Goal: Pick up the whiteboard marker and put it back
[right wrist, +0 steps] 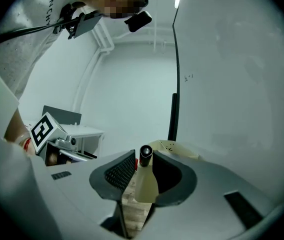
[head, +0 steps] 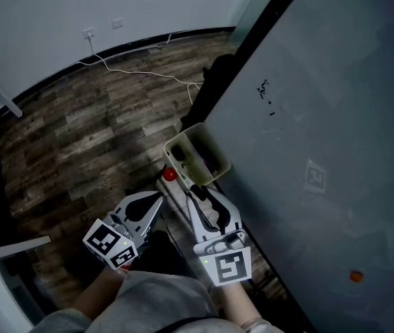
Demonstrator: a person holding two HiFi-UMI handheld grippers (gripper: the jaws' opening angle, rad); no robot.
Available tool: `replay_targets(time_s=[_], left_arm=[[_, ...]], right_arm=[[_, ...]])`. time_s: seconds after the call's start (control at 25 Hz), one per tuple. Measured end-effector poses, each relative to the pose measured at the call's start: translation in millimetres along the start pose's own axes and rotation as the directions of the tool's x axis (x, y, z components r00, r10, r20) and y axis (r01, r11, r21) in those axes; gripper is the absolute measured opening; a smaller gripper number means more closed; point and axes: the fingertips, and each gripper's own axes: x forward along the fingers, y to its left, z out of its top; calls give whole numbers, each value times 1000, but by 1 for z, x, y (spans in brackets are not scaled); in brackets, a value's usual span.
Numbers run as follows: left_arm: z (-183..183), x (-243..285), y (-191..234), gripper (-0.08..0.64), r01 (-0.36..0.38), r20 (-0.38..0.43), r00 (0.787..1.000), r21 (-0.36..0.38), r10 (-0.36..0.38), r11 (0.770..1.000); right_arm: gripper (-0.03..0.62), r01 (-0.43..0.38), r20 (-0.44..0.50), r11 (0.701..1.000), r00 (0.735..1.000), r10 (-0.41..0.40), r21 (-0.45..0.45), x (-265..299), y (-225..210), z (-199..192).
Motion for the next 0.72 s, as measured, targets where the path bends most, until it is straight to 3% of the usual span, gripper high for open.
replay_targets(time_s=[0.72], left_arm=[[-4, 3, 6, 15, 0, -5, 1000, -17, 0, 1000]], right_arm=[[83, 10, -5, 999, 1000, -10, 40, 1, -4, -1]])
